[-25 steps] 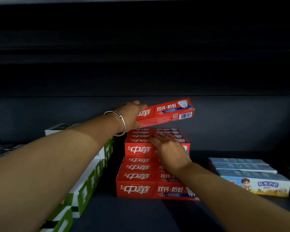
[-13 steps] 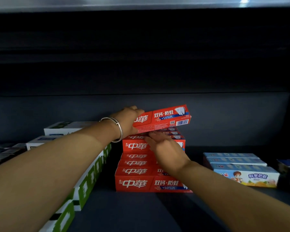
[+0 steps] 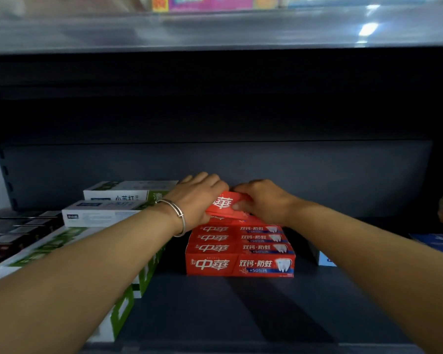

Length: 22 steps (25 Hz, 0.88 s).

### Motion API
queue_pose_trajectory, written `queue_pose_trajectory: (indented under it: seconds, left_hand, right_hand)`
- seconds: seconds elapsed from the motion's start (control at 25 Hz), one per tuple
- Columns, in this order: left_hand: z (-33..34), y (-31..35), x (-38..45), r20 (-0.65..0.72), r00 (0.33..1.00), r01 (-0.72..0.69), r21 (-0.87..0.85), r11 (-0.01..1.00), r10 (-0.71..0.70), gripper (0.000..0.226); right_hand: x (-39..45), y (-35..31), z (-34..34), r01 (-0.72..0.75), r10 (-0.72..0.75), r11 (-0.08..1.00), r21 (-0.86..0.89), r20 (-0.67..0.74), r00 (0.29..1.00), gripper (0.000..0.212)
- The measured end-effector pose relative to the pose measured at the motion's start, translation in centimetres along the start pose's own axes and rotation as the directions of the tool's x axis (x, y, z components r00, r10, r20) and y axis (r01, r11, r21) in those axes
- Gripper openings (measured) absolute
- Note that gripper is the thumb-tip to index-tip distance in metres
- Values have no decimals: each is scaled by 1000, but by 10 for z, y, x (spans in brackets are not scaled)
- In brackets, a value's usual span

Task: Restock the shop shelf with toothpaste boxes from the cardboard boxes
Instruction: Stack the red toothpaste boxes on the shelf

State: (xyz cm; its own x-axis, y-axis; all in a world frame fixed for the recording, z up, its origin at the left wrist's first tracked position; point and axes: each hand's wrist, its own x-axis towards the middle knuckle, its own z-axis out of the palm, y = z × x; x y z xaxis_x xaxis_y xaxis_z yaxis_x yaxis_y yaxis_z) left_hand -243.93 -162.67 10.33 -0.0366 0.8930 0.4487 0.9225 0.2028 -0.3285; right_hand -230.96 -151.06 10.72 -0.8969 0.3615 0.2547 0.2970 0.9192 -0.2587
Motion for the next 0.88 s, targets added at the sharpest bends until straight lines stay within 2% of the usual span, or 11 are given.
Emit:
queue_pose_trajectory:
  seconds: [0.08, 0.16, 0.24, 0.44, 0.56, 0.76, 0.88]
  left_hand:
    - [4, 0, -3, 4, 1000, 21, 1, 1000, -21, 67]
    - [9, -5, -6, 43, 994, 97, -27, 995, -96, 79]
    - [15, -11, -11, 112, 975, 202, -58, 978, -194, 82]
    - [26, -23, -17, 299, 874, 432, -113, 895, -384, 72]
    - [24, -19, -16, 349, 847, 458, -93, 884, -402, 58]
    - [29, -15, -16, 417, 815, 486, -117, 866, -402, 23]
    - [26, -12, -17, 426, 819, 479, -137, 867, -385, 18]
  right_hand:
    - [-1, -1, 4, 8, -7, 999, 43, -30, 1000, 39]
    - [-3, 4, 15, 11, -13, 1000, -25, -76, 997, 42]
    - [-6, 10, 32, 28, -33, 998, -65, -86, 996, 42]
    - [-6, 13, 49, -31, -3, 987, -156, -215, 977, 44]
    - [0, 11, 52, -13, -29, 978, -208, -198, 980, 46]
    - [5, 11, 57, -37, -1, 983, -181, -205, 979, 46]
    - [6, 11, 57, -55, 13, 977, -207, -198, 980, 46]
